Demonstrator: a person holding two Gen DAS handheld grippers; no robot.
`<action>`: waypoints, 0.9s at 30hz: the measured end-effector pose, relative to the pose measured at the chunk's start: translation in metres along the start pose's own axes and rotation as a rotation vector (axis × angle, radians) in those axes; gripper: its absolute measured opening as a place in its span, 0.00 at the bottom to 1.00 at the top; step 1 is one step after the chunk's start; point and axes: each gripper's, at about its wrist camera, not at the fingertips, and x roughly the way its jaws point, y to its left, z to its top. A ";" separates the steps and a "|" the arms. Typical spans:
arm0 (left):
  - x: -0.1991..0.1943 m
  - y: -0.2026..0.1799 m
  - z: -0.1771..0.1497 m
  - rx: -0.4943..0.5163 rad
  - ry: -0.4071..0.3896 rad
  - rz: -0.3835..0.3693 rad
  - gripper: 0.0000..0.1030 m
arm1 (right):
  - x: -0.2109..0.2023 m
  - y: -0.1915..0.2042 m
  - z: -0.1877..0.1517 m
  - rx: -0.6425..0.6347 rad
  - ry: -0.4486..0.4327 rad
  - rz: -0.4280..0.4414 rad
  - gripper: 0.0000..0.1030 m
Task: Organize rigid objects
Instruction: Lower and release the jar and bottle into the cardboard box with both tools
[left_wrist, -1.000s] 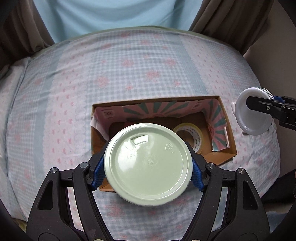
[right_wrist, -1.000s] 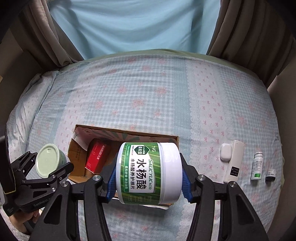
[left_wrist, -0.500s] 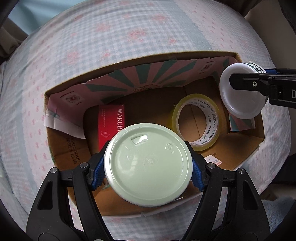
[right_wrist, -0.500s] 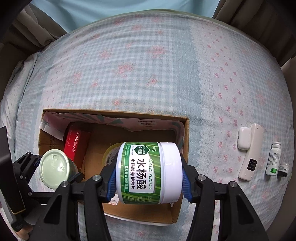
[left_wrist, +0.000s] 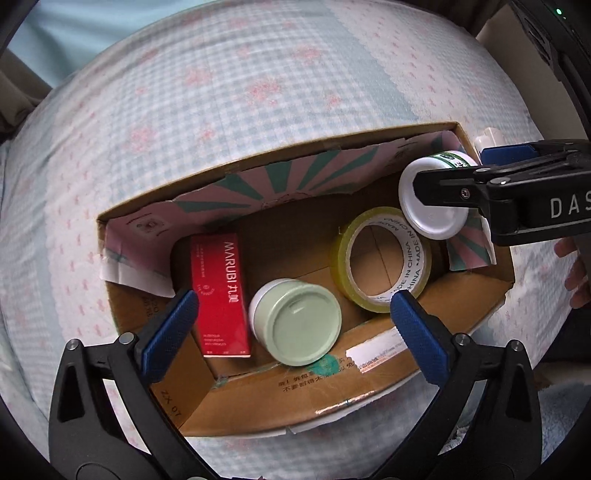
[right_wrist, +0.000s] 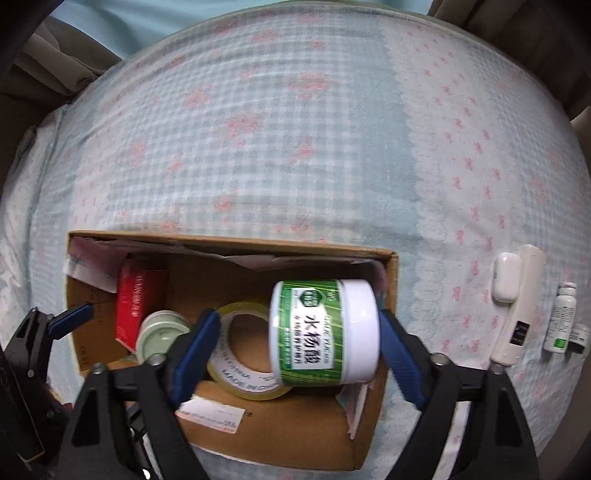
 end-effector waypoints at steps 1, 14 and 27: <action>-0.002 0.001 -0.002 -0.006 0.002 -0.003 1.00 | -0.004 0.002 -0.003 -0.021 -0.024 -0.038 1.00; -0.044 0.003 -0.026 -0.035 -0.073 0.003 1.00 | -0.048 0.007 -0.024 -0.040 -0.126 -0.041 1.00; -0.104 -0.001 -0.054 -0.058 -0.165 0.056 1.00 | -0.108 0.024 -0.065 -0.059 -0.221 -0.051 1.00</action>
